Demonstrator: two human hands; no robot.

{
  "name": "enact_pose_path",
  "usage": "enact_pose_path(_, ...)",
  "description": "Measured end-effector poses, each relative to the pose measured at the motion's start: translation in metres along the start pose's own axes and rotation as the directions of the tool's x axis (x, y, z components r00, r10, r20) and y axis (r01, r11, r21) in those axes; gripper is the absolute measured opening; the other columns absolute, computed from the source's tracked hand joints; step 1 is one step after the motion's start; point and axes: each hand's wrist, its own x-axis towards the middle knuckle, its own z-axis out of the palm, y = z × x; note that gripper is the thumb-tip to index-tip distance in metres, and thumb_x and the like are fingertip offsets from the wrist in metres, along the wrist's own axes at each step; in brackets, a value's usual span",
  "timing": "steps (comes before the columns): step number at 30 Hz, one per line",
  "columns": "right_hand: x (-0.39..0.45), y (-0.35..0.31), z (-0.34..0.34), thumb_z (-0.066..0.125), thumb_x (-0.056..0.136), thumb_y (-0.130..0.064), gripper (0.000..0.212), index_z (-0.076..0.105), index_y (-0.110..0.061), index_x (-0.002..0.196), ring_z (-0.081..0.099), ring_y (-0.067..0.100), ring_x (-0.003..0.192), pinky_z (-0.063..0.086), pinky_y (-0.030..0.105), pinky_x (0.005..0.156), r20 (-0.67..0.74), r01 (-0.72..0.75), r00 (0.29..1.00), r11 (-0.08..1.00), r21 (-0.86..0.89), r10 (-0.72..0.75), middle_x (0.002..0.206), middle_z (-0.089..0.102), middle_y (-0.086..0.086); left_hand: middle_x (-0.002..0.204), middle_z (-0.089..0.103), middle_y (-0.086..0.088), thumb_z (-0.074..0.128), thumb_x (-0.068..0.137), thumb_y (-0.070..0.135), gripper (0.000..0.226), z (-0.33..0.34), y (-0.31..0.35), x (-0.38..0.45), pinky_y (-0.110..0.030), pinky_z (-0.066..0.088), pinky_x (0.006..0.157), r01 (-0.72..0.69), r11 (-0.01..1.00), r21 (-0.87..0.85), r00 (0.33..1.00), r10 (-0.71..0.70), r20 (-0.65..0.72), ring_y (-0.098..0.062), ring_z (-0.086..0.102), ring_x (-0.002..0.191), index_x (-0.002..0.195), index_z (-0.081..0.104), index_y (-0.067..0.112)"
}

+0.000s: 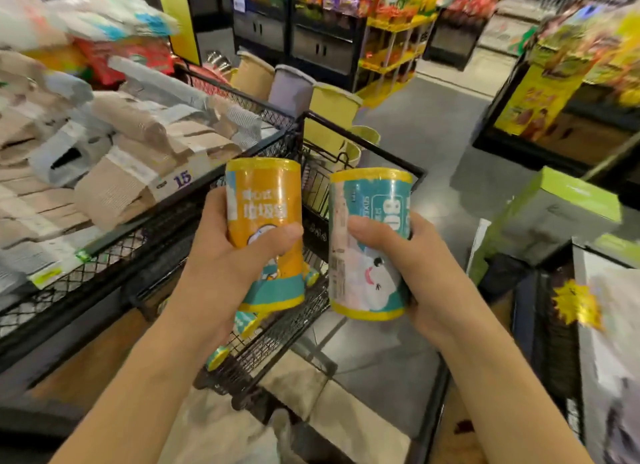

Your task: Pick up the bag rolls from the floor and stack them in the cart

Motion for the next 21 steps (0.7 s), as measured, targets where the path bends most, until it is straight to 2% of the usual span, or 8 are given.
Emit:
enact_pose_path(3,0.042,-0.002,-0.016,0.078,0.07,-0.027,0.041,0.067,-0.014,0.108,0.074,0.018,0.075,0.059,0.029,0.065,-0.01,-0.017,1.0,1.0,-0.015,0.017,0.089,0.078,0.004,0.088,0.074,0.007,0.081,0.063,0.025,0.048,0.015,-0.011,0.041,-0.032,0.06,0.062,0.011,1.0,-0.01,1.0,-0.011,-0.006,-0.015,0.074,0.078,0.104,0.059,0.036)
enact_pose_path(6,0.086,-0.008,-0.026,0.085,0.069,-0.027,0.048,0.066,-0.016,0.111,0.075,0.019,0.079,0.061,0.031,0.069,-0.006,-0.036,0.999,0.999,-0.041,0.035,0.093,0.078,0.004,0.096,0.075,0.004,0.088,0.058,0.029,0.057,0.024,-0.018,0.082,-0.038,0.062,0.068,0.027,1.0,0.0,1.0,-0.027,-0.001,-0.02,0.075,0.086,0.106,0.059,0.039)
enact_pose_path(11,0.161,-0.015,-0.033,0.085,0.069,-0.029,0.051,0.064,-0.019,0.114,0.076,0.023,0.085,0.063,0.039,0.079,0.006,-0.062,0.998,0.994,-0.092,0.063,0.098,0.078,0.006,0.097,0.075,0.002,0.09,0.05,0.035,0.056,0.024,-0.024,0.139,-0.043,0.061,0.072,0.058,0.998,-0.002,0.998,-0.058,-0.037,-0.024,0.075,0.087,0.097,0.062,0.047)
enact_pose_path(16,0.231,-0.013,-0.03,0.09,0.066,-0.03,0.054,0.066,-0.019,0.113,0.076,0.028,0.089,0.062,0.044,0.081,0.066,-0.114,0.99,0.986,-0.126,0.123,0.099,0.079,0.007,0.095,0.074,0.003,0.094,0.057,0.025,0.064,0.021,-0.032,0.186,-0.031,0.06,0.066,0.057,0.998,-0.008,0.983,-0.057,-0.173,-0.024,0.074,0.087,0.109,0.058,0.036)
enact_pose_path(21,0.301,-0.004,-0.024,0.087,0.059,-0.03,0.055,0.067,-0.018,0.109,0.077,0.027,0.085,0.063,0.04,0.074,0.235,-0.142,0.956,0.977,-0.157,0.176,0.095,0.079,0.007,0.097,0.074,0.004,0.092,0.063,0.025,0.067,0.015,-0.039,0.217,-0.032,0.062,0.074,0.046,0.999,0.008,0.945,-0.041,-0.324,-0.017,0.074,0.088,0.118,0.054,0.033)
